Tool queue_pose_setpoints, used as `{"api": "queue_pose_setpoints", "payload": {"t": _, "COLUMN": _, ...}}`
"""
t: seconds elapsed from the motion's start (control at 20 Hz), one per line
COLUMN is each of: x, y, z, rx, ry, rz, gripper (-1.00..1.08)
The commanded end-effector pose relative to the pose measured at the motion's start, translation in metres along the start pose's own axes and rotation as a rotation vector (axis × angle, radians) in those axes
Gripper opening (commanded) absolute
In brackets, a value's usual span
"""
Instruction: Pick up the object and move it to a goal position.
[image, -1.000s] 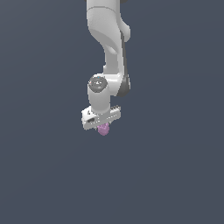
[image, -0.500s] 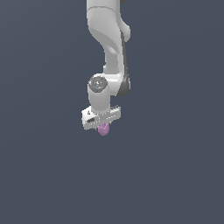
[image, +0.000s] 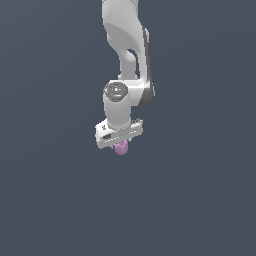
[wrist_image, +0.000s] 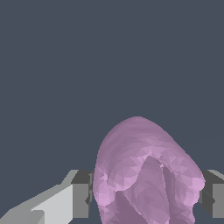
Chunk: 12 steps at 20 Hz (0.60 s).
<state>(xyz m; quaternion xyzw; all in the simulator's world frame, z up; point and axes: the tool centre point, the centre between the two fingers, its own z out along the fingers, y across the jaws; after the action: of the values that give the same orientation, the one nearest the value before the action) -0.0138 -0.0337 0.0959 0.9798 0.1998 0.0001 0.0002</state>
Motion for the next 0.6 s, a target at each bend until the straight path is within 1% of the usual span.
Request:
{"api": "queue_pose_setpoints", "payload": {"t": 0.0, "x": 0.011, "y": -0.004, "z": -0.015, "rx": 0.0, "ry": 0.001, "rz": 0.0, "gripper": -1.0}}
{"api": "queue_pose_setpoints", "payload": {"t": 0.55, "x": 0.074, "y": -0.026, "z": -0.096, "rx": 0.0, "ry": 0.001, "rz": -0.001, "gripper": -1.0}}
